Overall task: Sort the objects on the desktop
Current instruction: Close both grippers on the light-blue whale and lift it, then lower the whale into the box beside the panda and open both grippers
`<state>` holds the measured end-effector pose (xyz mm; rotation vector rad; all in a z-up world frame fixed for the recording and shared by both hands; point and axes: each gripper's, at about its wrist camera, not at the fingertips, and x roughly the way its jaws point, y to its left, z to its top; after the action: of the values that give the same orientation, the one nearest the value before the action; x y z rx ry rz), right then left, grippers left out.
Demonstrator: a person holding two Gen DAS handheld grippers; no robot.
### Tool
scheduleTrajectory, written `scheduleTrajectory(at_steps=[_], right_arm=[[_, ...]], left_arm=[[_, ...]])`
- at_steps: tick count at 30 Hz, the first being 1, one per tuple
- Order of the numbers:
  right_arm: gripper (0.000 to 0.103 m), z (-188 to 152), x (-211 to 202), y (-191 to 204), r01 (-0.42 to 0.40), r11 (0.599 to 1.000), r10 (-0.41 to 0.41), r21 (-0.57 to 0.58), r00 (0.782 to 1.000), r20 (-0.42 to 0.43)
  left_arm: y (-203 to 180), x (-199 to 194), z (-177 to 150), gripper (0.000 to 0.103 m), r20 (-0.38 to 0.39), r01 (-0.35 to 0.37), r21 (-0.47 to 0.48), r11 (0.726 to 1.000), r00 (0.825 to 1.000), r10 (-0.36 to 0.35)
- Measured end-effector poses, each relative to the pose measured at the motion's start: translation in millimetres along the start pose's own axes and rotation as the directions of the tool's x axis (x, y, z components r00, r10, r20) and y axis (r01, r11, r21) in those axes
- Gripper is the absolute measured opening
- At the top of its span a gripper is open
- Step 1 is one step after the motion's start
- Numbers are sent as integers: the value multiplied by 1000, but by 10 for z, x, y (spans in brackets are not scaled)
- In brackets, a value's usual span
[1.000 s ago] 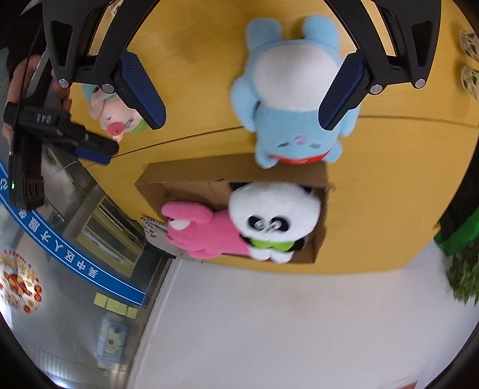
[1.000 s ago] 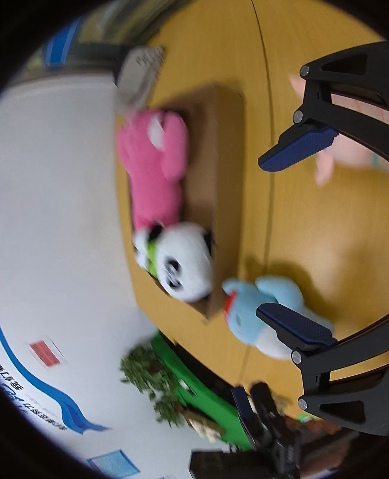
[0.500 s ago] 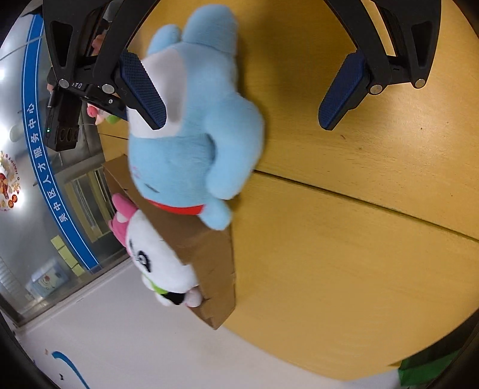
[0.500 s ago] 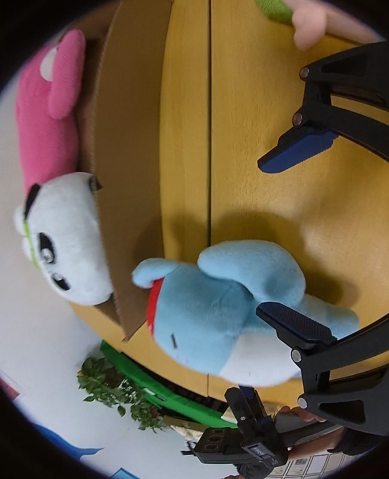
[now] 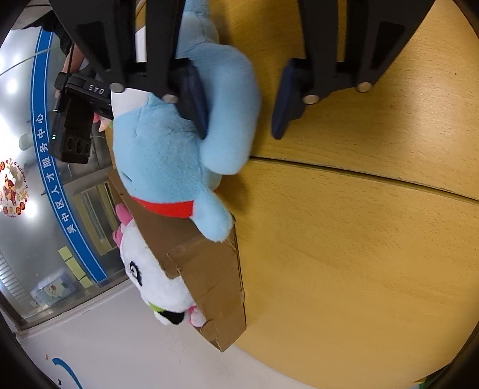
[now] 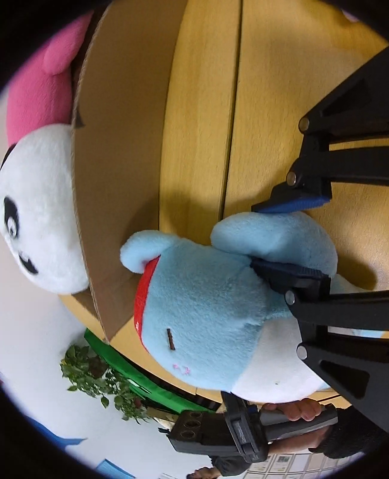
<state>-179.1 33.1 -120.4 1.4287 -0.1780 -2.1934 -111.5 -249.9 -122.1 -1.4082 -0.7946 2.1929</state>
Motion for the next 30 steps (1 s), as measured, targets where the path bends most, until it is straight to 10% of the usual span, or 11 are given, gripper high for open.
scheduleTrajectory(at_steps=[10, 18, 24, 30], right_arm=[[17, -107, -731, -43, 11, 999, -6, -35, 988, 154], [17, 286, -2259, -228, 141, 987, -88, -76, 873, 479], [17, 922, -2827, -524, 303, 950, -205, -79, 791, 577], [17, 1447, -2383, -1118, 375, 924, -284, -68, 795, 536]], left_arm=[[-778, -383, -159, 25, 116, -62, 150, 987, 992, 45], [-2439, -671, 387, 25, 257, -55, 422, 905, 965, -61], [-3051, -157, 1181, 25, 227, -65, 478, 876, 972, -52], [-3046, 913, 1703, 24, 134, -107, 439, 892, 990, 53]])
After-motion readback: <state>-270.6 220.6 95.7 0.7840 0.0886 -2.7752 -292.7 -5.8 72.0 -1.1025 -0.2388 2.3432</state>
